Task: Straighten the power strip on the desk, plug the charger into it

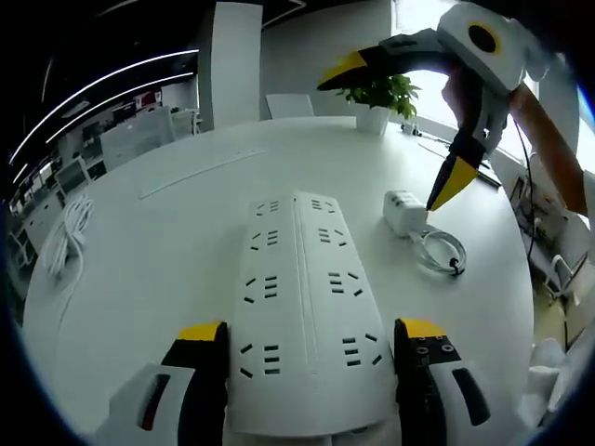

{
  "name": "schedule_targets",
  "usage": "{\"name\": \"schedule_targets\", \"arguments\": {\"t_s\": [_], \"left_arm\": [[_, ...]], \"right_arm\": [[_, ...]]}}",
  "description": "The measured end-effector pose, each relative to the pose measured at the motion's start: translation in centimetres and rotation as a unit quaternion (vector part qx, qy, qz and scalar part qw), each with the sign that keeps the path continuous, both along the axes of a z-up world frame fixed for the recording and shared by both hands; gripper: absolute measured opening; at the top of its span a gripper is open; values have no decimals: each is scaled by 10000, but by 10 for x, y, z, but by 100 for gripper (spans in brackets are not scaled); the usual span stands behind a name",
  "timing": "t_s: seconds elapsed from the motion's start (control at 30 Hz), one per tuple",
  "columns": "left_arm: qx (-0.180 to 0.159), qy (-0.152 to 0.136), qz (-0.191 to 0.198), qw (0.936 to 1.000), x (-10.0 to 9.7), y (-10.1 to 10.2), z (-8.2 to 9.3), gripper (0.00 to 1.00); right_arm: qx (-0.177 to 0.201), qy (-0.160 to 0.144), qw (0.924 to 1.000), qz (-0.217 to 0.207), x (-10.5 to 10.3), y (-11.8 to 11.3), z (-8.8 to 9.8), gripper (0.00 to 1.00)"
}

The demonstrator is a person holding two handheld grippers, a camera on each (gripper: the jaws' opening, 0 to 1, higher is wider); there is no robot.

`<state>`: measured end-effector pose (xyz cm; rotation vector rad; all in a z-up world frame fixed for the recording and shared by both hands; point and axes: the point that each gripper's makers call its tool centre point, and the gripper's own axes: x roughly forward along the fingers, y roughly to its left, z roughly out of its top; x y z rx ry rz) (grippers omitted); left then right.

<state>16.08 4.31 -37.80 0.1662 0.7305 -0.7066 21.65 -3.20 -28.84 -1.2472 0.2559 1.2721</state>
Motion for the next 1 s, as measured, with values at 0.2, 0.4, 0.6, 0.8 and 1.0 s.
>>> {"name": "schedule_targets", "arguments": {"t_s": [0.2,0.4,0.6,0.8,1.0], "left_arm": [[-32,40,3,10000,4,2,0,74],[-33,34,-7,10000,4,1,-1,74],[-25,35,0,10000,2,-1,0,74],[-15,39,-2,10000,4,-1,0,74],[-4,42,-18,10000,3,-1,0,74]], "right_arm": [[-749,95,9964,379,19,16,-25,82],[-1407,177,9862,858,26,26,-53,86],[-1872,254,9756,1122,35,32,-66,85],[-2357,59,9596,1534,42,36,-76,82],[-2607,235,9508,1656,40,37,-85,79]]}}
